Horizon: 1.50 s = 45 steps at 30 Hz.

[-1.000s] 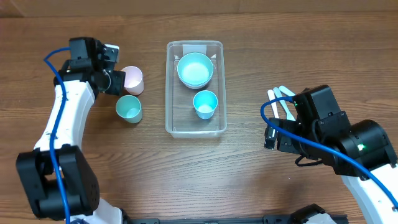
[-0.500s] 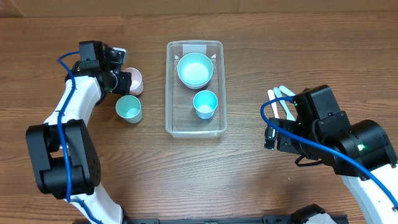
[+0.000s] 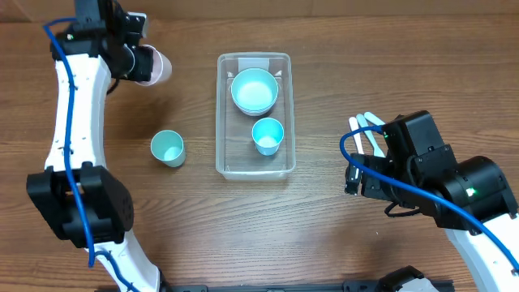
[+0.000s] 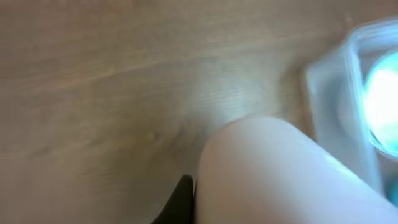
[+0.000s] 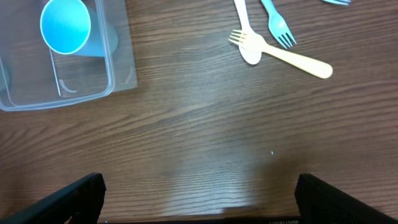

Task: Pack container
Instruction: 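Lower the pink cup into the light blue cup and release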

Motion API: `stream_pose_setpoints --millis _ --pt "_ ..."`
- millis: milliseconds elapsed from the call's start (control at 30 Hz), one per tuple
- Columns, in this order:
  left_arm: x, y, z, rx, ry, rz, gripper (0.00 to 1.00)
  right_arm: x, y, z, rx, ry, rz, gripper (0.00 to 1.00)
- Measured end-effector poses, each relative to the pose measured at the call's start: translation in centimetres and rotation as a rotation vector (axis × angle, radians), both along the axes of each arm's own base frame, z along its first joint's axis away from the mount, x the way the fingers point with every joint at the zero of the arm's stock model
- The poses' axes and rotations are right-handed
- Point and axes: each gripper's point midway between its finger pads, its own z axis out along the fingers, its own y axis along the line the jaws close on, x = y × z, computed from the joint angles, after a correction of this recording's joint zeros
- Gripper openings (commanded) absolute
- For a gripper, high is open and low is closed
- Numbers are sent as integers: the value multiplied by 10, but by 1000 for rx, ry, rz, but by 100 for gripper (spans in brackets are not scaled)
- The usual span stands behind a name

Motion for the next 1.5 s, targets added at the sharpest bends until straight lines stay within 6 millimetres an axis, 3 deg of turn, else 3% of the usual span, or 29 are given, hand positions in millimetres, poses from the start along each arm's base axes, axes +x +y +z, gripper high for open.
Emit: stream_pose_setpoints --millis 100,167,200,233,367,500,633,733,1333,1500 --pt "-16 -28 34 35 -2 -113 4 0 0 0 0 -1 0 100" --pt "-34 -69 60 64 -27 -255 4 0 0 0 0 0 0 100" --pt "-38 -79 65 75 -39 -297 4 0 0 0 0 0 0 100" --pt "-55 -121 80 90 -59 -417 4 0 0 0 0 0 0 100" --pt "-77 -189 74 140 -56 -600 4 0 0 0 0 -1 0 100" --pt "-85 -232 35 184 30 -692 4 0 0 0 0 0 0 100" --pt "-90 -243 -24 279 188 -711 4 0 0 0 0 0 0 100" --pt "-93 -241 -49 350 258 -705 4 0 0 0 0 0 0 100" --pt "-88 -244 -58 338 266 -675 4 0 0 0 0 0 0 100" --pt "-88 -244 -84 350 323 -680 4 0 0 0 0 -1 0 100"
